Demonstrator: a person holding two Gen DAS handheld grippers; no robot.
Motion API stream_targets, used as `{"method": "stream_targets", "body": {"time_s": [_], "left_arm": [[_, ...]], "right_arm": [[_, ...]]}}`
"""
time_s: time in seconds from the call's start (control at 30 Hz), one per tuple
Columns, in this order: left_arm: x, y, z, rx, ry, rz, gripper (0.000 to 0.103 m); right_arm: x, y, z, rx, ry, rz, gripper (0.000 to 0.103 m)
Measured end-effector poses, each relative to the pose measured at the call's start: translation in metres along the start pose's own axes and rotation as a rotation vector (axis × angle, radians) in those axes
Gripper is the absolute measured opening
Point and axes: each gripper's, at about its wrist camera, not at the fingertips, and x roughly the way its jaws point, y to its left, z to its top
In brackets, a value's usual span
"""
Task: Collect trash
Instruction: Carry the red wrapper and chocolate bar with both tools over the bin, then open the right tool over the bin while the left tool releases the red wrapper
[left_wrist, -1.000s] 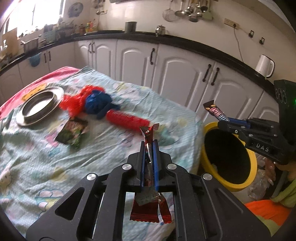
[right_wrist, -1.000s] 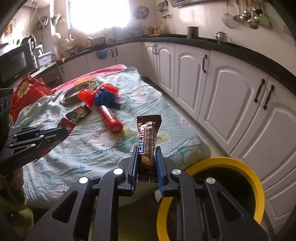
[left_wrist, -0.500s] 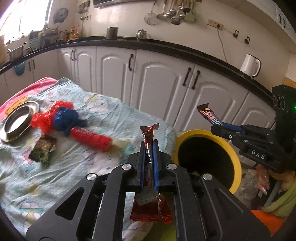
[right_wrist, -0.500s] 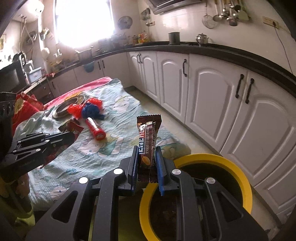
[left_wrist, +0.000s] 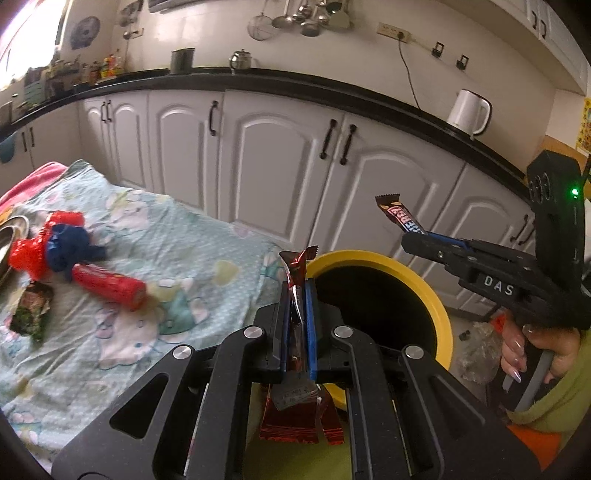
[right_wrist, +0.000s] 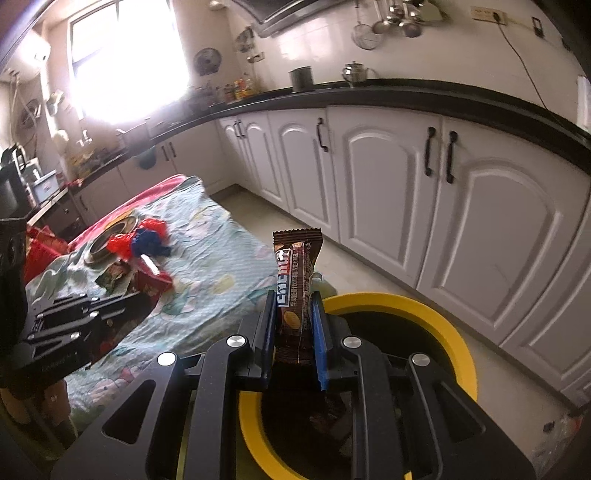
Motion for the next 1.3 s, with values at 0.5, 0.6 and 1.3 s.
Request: {"method": "stream_targets", "body": {"time_s": [0.5, 0.6, 1.3], "left_arm": [[0.034, -0.033, -0.01, 0.051, 0.066, -0.086, 0.004], [0.041, -0.04, -0.013, 0.062, 0.085, -0.099, 0.004], [0.075, -0.069, -0.019, 0.119, 0.16, -0.157, 0.007]], "right_arm": [[0.0, -0.041, -0.023, 0.078, 0.039, -0.051, 0.018], [0.001, -0.048, -0.029, 0.094, 0.056, -0.057, 0.018], [0.013, -0.087, -0.046, 0.202, 0.146, -0.059, 0.026]]}}
